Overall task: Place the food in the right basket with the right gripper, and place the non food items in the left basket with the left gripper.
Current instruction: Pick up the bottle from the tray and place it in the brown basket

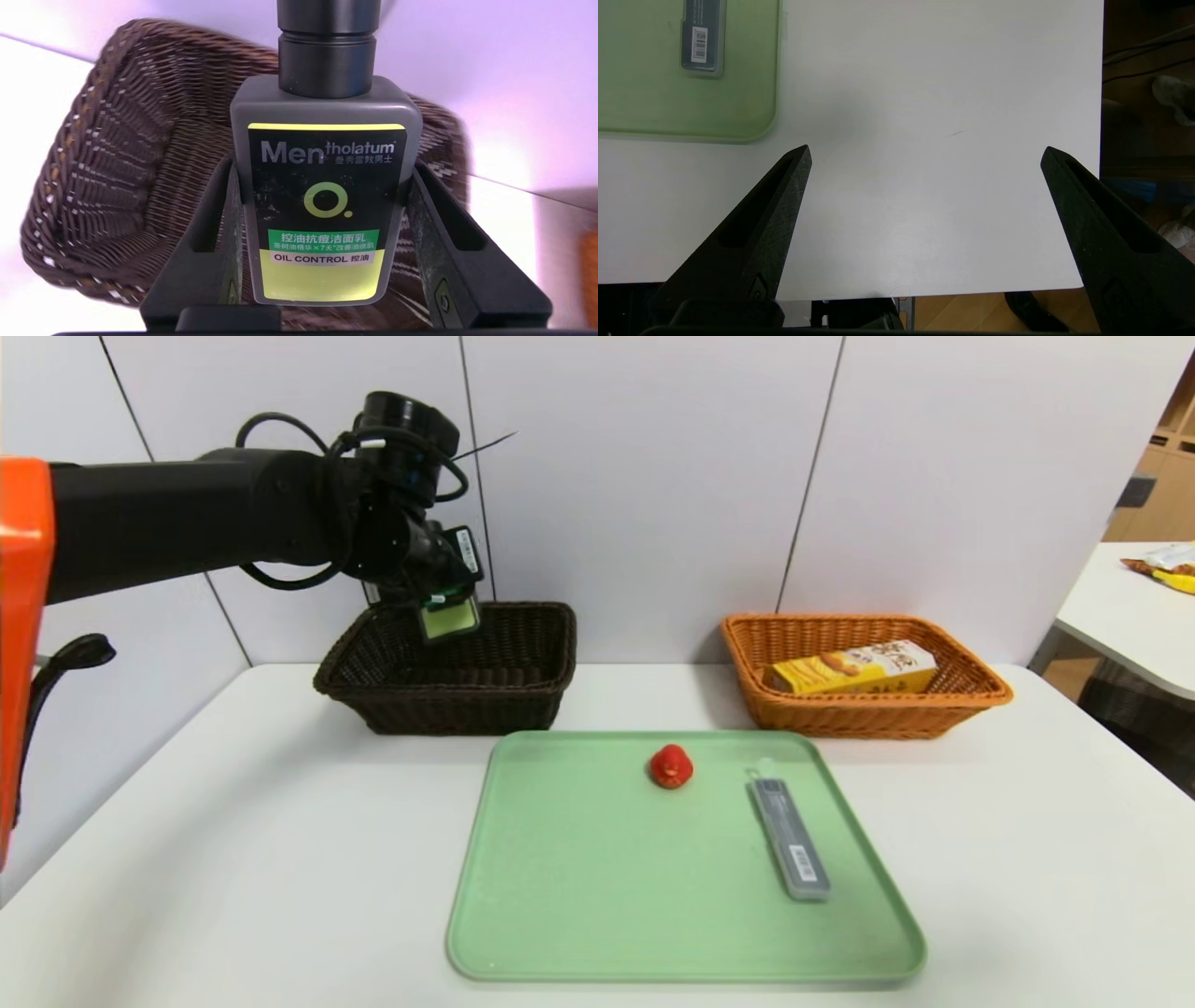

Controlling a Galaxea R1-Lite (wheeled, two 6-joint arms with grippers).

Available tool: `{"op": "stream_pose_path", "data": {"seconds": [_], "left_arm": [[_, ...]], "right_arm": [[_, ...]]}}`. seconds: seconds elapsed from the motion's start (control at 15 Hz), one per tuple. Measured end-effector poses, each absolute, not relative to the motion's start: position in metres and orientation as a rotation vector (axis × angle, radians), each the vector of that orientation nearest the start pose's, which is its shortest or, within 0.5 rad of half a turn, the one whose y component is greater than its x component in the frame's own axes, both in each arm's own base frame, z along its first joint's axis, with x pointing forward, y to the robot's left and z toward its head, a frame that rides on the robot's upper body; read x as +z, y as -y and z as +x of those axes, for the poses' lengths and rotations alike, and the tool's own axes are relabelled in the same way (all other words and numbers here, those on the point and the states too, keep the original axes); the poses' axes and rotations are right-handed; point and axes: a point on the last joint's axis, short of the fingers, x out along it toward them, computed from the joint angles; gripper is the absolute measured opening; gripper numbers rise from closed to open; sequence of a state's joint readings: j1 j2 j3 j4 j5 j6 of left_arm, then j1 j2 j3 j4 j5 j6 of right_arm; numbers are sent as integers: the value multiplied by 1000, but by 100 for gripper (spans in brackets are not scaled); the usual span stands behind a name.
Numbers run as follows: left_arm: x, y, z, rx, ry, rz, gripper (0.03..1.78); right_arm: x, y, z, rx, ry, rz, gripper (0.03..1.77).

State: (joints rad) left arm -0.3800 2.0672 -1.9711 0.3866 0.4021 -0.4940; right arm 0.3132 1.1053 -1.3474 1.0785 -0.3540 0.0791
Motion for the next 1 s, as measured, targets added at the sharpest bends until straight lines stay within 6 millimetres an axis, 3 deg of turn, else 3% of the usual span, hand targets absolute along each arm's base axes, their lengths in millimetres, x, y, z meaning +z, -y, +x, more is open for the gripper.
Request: {"op": "stream_pose_path", "data": {"seconds": [0.4,0.87,1.0], "left_arm": [[243,114,419,215,-488,-305,100],[222,103,433,257,-527,-298,100],[218,101,436,266,-534,-298,116]], "right_arm": [[309,-21,95,-79,-778,-191,170],[311,-22,103,-92,-767,-185,170],[311,-22,104,-98,-770,-184,170]]}}
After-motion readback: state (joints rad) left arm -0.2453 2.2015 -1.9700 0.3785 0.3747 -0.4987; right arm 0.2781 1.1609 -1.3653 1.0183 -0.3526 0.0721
